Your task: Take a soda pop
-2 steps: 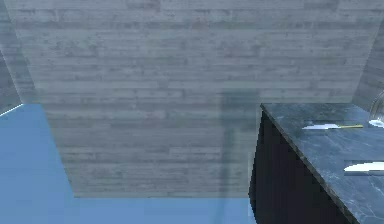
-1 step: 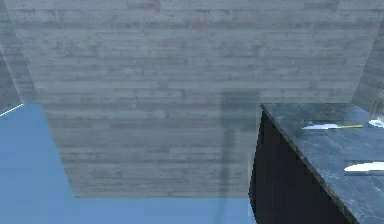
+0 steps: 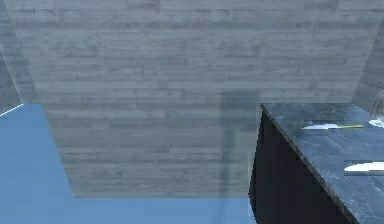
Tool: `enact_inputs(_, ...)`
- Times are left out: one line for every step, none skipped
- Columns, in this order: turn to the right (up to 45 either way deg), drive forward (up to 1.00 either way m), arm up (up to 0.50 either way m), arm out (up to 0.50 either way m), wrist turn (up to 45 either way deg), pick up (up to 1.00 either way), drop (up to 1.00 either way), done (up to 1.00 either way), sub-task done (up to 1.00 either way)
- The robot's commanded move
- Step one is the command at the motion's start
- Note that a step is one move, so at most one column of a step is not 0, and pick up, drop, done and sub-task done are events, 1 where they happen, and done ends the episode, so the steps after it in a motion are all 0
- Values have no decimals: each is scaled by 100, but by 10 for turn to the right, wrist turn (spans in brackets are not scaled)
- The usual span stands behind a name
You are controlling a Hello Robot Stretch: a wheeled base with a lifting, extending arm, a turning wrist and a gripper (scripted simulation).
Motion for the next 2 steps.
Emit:
enact_inputs(0, 0, 0, 0, 450, 0, 0, 0, 0)
enact_inputs(0, 0, 0, 0, 120, 0, 0, 0, 0)
